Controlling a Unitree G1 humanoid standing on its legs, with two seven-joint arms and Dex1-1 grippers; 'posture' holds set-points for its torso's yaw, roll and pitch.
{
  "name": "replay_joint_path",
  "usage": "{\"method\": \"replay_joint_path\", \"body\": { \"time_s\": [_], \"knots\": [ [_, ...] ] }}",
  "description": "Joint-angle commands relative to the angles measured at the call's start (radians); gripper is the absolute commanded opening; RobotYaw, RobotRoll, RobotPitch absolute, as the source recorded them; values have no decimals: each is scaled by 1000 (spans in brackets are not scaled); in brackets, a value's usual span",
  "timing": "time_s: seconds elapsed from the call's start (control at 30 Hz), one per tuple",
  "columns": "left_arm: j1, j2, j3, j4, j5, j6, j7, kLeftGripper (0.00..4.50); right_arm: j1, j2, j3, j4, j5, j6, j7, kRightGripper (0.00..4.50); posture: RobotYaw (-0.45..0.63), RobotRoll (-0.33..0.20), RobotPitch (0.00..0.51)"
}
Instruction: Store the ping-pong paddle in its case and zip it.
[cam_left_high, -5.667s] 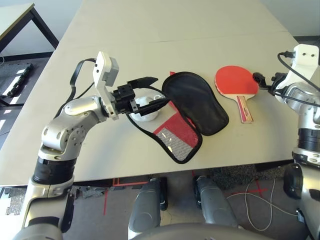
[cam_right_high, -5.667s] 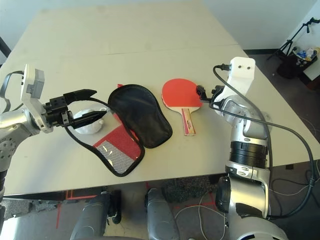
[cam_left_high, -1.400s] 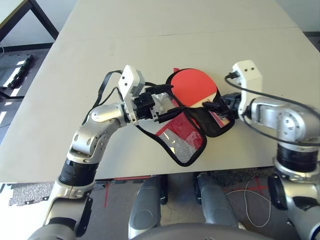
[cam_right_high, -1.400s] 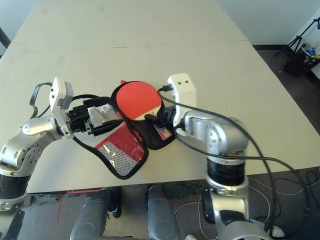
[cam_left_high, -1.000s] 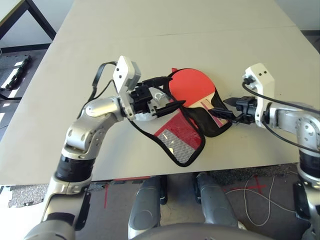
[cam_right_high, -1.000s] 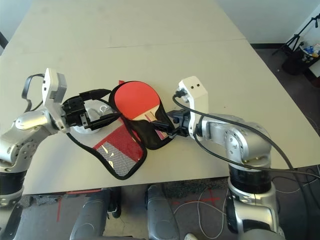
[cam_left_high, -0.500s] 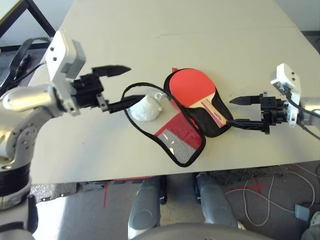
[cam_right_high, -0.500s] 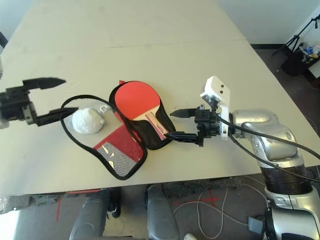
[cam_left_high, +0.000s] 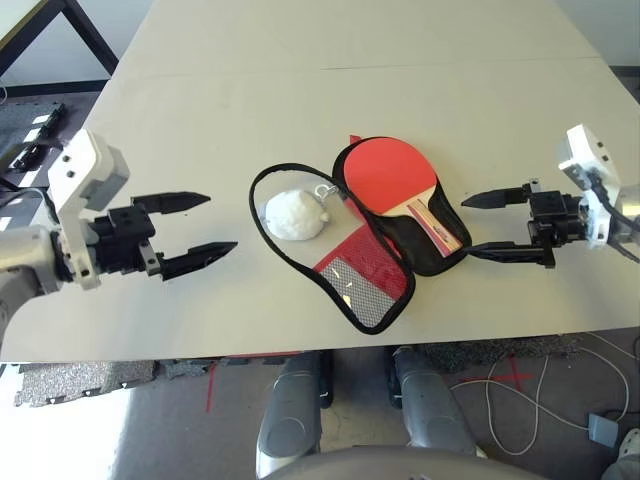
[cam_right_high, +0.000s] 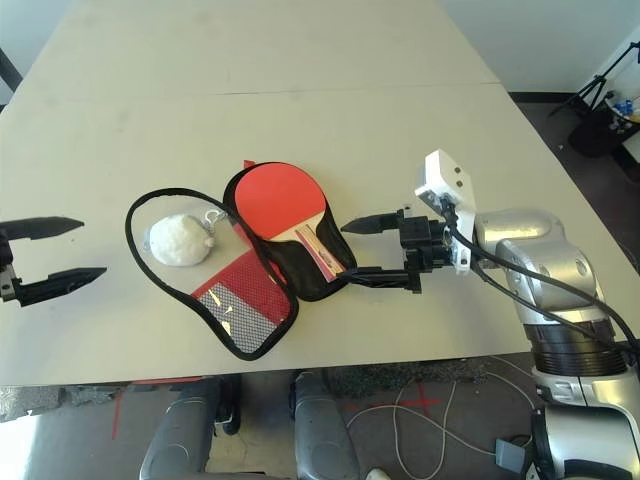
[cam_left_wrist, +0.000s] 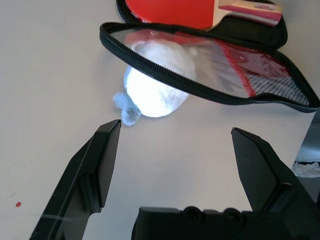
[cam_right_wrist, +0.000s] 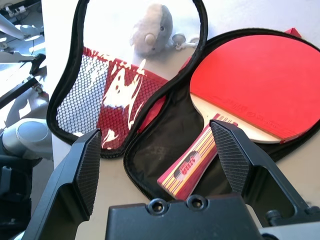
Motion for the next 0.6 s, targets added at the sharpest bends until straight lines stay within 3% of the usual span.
{"method": "replay_joint_path", "body": {
  "time_s": [0.03, 0.27, 0.47, 0.6],
  "knots": [
    [6, -24, -84, 1, 57, -51, 16, 4500, -4, 3, -17, 2, 10, 2, -12, 4449, 116, 0, 246],
    [-92, -93, -242, -23, 77, -72, 48, 4500, 15, 6, -35, -15, 18, 2, -37, 4449, 94, 0, 243],
    [-258, -181, -306, -39, -9, -30, 68, 4500, -2, 20, -82, -24, 86, 67, -74, 4449, 75, 0, 240],
    [-430, -320, -421, -13, -23, -32, 97, 4500, -26, 19, -129, 11, 128, 87, -79, 4449, 71, 0, 239]
  ]
}}
